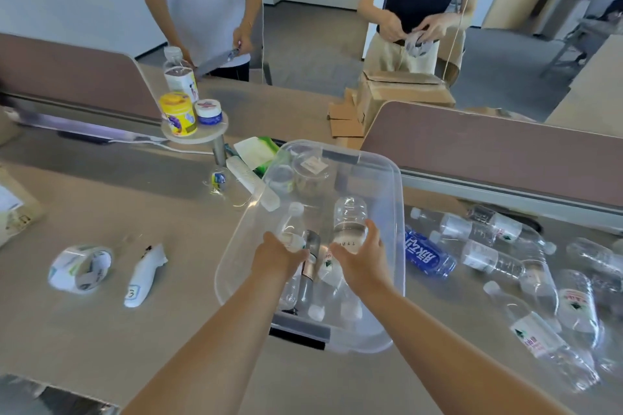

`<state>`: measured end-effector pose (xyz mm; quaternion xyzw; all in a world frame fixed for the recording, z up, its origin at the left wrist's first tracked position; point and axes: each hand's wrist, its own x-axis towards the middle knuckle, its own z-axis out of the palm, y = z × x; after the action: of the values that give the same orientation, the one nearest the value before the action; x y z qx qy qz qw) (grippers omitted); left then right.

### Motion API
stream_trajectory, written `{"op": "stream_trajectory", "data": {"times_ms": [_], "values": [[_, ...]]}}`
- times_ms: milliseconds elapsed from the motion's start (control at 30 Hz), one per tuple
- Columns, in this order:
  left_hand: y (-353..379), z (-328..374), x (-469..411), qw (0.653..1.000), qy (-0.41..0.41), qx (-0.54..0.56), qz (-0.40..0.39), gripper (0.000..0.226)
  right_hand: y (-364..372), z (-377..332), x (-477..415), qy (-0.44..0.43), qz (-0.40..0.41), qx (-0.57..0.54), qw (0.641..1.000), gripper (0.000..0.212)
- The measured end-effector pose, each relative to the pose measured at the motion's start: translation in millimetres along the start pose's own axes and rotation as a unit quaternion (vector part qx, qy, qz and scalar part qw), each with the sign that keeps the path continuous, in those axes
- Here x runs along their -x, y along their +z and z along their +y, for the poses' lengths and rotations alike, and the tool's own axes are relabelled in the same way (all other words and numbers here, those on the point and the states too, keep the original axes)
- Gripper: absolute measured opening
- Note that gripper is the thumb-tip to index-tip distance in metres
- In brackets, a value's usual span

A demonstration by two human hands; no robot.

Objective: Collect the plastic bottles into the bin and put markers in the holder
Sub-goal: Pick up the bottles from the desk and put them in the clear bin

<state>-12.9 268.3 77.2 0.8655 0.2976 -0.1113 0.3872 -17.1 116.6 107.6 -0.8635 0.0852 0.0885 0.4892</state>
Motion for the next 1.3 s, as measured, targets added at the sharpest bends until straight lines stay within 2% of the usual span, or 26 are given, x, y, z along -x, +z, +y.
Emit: {"op": "stream_trajectory", "data": {"times_ms": [267, 367, 533, 633, 700, 867, 1133, 1300], "values": [[0, 2, -2, 1.000, -0.028, -0.010, 0.009, 0.089, 3, 3, -4, 0.002, 0.000, 0.065, 0.998, 0.082], [-3, 5, 2, 0.999, -0.019, 0.022, 0.014, 0.084, 3, 1, -4, -0.002, -0.011, 0.063, 0.998, 0.084], [-19, 28, 10, 0.996, 0.054, 0.046, 0.052, 0.067, -14, -9, 1, -0.067, 0.007, 0.041, 0.997, 0.070], [-32, 59, 19, 0.988, 0.116, 0.067, 0.078, 0.056, -46, -12, -3, -0.141, 0.052, 0.062, 0.987, 0.055], [-34, 84, 28, 0.980, 0.158, 0.078, 0.092, 0.049, -74, -6, -9, -0.154, 0.091, 0.067, 0.982, 0.047], [-2, 142, 62, 0.969, 0.233, 0.034, 0.078, 0.056, -155, 46, -13, -0.082, 0.163, 0.082, 0.980, 0.035], [117, 198, 128, 0.952, 0.305, -0.020, -0.023, 0.052, -271, 154, 25, 0.046, 0.233, 0.086, 0.968, 0.038], [183, 214, 158, 0.937, 0.333, -0.071, -0.082, 0.046, -316, 211, 44, 0.086, 0.259, 0.080, 0.959, 0.039]]}}
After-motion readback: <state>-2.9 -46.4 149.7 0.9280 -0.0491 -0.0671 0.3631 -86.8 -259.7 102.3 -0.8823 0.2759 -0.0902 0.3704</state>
